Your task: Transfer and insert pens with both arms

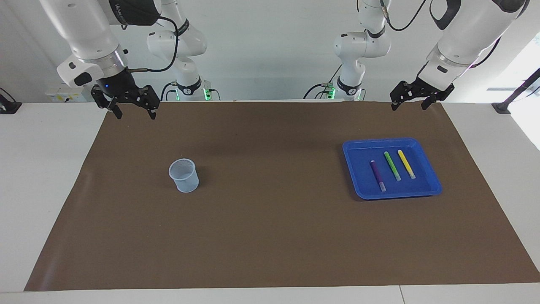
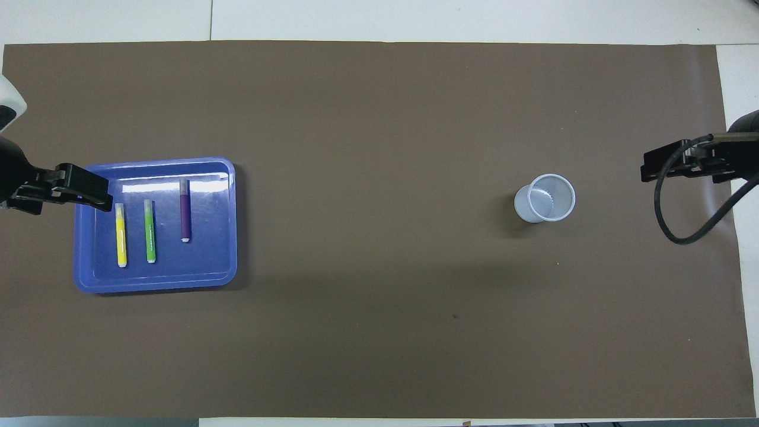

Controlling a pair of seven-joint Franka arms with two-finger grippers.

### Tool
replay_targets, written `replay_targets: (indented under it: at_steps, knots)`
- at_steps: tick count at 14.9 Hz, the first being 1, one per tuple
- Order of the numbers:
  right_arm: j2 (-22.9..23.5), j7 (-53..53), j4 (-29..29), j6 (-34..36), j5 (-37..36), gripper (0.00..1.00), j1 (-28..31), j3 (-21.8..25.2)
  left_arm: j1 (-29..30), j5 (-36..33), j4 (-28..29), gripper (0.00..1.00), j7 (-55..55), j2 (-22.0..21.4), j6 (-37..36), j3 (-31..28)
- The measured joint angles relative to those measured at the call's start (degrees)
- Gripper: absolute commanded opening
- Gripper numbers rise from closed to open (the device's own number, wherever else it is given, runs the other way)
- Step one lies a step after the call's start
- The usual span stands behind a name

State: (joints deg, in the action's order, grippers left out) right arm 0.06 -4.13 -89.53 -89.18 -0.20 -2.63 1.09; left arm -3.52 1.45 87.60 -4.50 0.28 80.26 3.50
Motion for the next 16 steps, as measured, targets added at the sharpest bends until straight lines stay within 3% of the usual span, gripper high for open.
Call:
replay_targets:
  at_steps: [16]
  knots:
    - [0.00, 0.00, 0.00, 0.00, 0.00, 1.00, 0.00, 0.00, 0.11, 0.00, 1.27, 1.00, 0.00, -0.43, 1.09, -0.51]
